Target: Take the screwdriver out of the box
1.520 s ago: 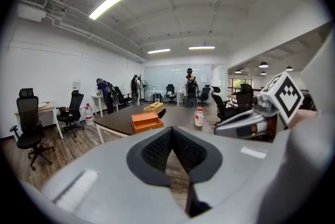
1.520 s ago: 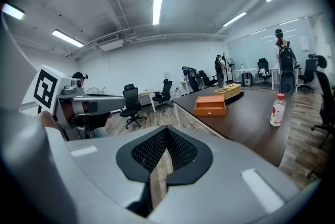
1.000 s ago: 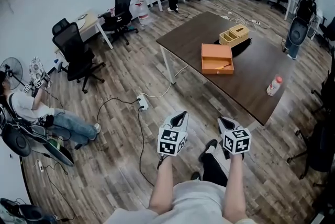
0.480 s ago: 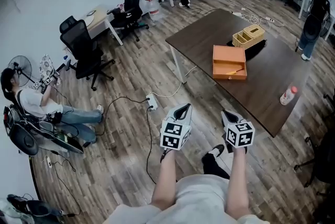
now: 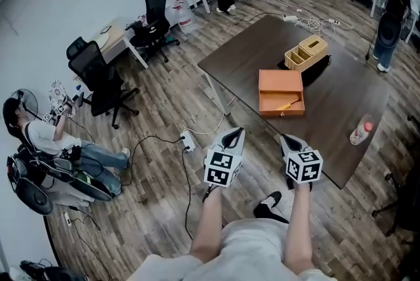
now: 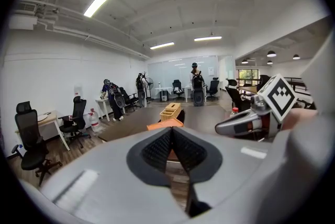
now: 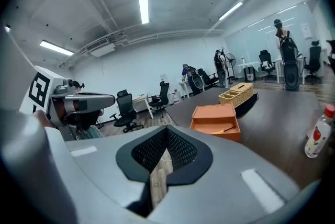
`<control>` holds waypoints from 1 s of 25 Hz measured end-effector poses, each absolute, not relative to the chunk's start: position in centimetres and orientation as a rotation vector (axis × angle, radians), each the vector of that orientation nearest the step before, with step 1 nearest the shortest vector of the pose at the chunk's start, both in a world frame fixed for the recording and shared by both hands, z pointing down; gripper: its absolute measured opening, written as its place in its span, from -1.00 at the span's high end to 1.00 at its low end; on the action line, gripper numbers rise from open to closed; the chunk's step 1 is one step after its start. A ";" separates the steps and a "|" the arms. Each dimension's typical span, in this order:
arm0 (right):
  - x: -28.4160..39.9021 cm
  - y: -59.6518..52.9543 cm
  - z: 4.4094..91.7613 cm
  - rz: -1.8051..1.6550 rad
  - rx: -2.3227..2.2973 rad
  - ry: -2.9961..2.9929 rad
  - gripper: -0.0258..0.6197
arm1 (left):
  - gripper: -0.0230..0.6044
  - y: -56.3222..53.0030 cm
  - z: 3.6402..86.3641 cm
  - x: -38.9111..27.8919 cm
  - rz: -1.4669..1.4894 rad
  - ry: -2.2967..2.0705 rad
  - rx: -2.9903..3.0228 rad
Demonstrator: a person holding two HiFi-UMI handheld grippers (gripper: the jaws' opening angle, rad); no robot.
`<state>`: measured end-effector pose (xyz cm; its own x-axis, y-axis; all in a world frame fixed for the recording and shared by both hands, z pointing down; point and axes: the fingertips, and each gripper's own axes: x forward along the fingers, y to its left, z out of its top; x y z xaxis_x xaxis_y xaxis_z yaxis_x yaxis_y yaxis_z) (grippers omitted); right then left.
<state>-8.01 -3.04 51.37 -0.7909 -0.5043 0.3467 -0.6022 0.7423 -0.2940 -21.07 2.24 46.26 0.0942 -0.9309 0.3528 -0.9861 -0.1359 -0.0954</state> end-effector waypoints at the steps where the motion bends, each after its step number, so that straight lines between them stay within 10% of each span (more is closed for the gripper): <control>1: -8.0 -3.9 51.5 0.587 0.882 -2.695 0.93 | 0.76 1.3 46.3 -21.1 0.497 -1.938 2.199; 25: -9.0 -17.2 56.1 0.570 0.892 -2.606 0.93 | 0.76 -14.8 47.1 -20.8 0.574 -1.860 2.351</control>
<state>-8.97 -17.21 56.09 -0.7505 -0.5066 0.4244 -0.6375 0.7240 -0.2633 -20.77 -14.76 47.11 0.1885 -0.9200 0.3436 -0.9536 -0.2550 -0.1598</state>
